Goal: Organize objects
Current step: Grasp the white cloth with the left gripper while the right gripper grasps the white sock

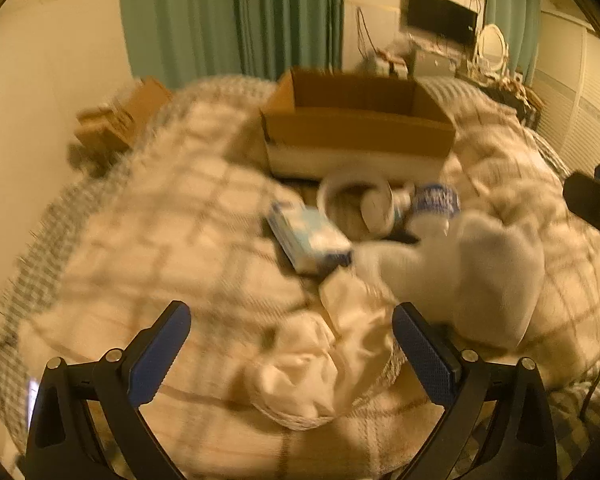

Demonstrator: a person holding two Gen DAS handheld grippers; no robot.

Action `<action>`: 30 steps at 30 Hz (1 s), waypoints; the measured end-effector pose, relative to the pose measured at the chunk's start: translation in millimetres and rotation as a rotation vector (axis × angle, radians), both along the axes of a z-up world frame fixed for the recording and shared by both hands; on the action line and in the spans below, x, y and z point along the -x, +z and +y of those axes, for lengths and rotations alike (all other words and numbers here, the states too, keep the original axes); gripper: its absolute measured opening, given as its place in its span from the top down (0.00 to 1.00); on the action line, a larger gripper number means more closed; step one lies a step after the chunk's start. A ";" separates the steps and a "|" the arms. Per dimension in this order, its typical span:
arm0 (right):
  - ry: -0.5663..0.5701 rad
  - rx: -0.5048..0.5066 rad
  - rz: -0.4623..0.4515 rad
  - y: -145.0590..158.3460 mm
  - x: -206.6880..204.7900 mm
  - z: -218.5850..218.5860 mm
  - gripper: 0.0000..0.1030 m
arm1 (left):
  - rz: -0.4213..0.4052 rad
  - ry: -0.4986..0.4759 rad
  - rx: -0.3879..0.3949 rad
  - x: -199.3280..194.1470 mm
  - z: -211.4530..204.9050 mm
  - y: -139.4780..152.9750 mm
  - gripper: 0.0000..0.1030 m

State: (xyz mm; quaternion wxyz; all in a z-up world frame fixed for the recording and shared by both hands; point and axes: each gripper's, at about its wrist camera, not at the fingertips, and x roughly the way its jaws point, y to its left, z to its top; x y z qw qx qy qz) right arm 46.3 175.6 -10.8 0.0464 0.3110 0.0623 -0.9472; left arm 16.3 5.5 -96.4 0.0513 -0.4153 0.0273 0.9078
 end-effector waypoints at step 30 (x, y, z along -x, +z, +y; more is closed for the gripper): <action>0.186 -0.096 -0.231 -67.4 25.3 -53.1 0.33 | 0.121 -0.031 -0.094 -3.4 -29.3 35.9 0.81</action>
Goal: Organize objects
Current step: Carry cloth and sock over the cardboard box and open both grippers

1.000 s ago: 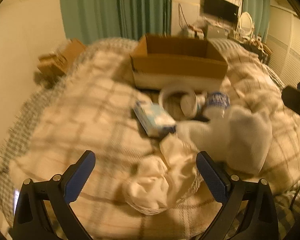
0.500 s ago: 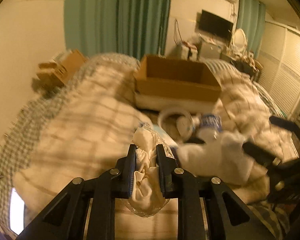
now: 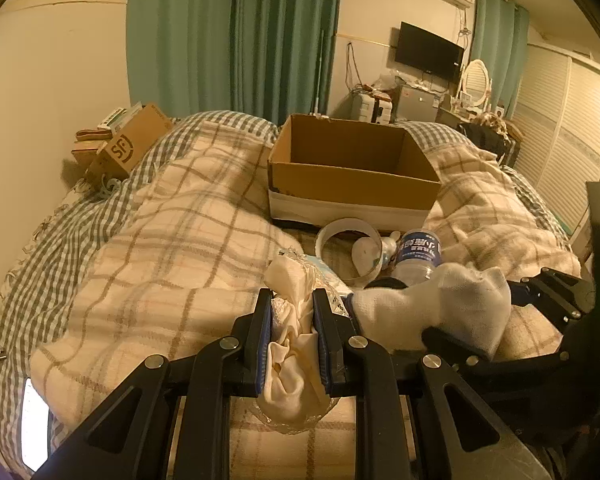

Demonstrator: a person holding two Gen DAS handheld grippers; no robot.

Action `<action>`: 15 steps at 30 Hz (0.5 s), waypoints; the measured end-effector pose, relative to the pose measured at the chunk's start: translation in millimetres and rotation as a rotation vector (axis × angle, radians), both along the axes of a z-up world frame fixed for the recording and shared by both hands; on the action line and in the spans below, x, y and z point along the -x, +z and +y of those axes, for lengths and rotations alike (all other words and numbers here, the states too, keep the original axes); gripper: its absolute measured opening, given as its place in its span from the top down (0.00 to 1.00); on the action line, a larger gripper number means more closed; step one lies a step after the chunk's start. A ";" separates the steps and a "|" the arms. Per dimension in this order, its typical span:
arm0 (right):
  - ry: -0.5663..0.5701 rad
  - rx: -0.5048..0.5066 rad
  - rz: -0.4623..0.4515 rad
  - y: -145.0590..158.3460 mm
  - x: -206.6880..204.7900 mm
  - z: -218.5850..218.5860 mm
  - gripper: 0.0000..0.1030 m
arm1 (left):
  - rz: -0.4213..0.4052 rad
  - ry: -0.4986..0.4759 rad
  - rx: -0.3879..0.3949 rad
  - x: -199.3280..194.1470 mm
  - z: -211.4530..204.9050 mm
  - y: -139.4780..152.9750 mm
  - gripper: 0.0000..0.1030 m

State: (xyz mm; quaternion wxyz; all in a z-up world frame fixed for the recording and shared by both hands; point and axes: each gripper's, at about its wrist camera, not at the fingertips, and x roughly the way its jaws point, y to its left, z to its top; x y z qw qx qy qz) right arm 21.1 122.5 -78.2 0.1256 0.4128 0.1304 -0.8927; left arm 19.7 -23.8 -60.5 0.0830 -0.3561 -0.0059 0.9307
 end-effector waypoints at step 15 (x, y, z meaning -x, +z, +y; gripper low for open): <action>-0.016 0.022 0.276 124.3 56.6 27.9 0.37 | 0.129 -0.063 0.049 85.3 23.7 85.5 0.81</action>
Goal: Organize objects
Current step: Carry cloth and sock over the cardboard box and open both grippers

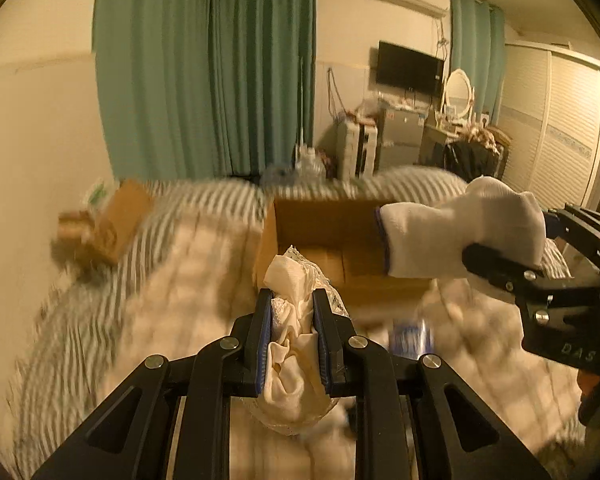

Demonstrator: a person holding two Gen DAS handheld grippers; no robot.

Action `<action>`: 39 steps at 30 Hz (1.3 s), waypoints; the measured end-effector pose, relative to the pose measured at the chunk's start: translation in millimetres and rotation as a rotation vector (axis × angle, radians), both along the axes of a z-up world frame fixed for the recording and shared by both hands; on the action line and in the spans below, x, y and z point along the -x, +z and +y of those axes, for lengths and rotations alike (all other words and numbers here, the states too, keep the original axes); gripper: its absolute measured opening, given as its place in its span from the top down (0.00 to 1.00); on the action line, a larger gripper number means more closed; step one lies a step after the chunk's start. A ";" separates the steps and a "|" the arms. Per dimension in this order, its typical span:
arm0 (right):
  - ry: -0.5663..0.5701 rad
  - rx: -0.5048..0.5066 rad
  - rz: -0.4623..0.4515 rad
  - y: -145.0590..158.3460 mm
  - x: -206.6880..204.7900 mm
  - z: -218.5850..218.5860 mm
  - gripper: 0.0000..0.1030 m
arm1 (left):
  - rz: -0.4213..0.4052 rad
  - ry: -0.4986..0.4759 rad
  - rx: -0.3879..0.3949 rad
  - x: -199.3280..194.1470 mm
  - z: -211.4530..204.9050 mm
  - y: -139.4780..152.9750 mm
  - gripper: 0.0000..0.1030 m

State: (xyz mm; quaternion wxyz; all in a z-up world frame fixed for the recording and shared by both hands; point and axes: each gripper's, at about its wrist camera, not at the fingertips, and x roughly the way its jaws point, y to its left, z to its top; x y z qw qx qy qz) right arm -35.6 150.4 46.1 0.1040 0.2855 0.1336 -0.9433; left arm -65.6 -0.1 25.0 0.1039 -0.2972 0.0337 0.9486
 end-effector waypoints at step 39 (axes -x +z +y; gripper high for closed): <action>-0.137 0.112 0.094 49.0 52.5 73.7 0.05 | 0.021 0.100 0.027 54.4 14.6 4.9 0.00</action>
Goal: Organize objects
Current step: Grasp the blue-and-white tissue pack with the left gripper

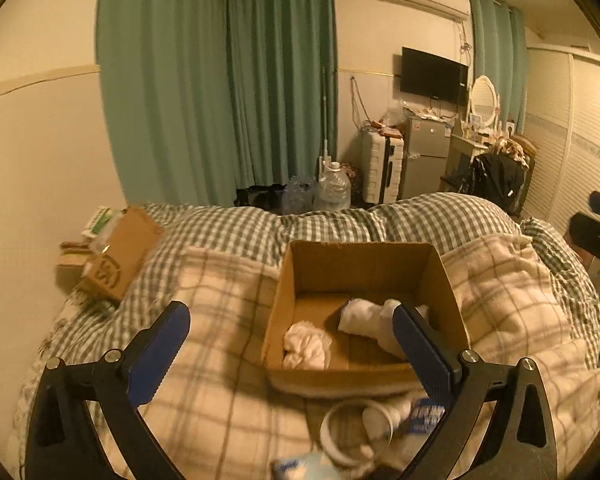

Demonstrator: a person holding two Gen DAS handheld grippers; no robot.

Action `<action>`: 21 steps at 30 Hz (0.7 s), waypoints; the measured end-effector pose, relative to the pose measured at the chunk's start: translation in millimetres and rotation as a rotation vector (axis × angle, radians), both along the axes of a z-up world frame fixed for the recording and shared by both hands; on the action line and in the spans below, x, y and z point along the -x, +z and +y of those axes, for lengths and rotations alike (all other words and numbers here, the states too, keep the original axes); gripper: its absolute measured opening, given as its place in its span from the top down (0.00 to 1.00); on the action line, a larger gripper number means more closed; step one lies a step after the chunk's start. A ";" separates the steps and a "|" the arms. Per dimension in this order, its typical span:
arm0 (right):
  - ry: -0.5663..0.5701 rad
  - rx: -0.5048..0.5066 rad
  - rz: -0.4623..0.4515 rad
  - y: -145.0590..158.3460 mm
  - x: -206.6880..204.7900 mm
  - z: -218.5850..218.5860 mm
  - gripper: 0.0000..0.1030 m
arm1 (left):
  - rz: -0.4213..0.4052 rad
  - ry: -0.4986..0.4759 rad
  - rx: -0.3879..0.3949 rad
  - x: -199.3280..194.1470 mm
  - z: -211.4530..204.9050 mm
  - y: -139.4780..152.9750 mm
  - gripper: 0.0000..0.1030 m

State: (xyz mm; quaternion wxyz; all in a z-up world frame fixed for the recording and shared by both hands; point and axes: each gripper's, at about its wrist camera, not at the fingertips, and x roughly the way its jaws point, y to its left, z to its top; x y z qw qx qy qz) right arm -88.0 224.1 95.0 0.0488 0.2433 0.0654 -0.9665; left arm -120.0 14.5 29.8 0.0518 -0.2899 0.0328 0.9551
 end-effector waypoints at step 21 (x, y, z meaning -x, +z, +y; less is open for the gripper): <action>-0.025 0.011 -0.195 -128.2 -53.5 -22.7 0.03 | -0.228 0.060 0.108 -57.5 1.7 -135.8 0.00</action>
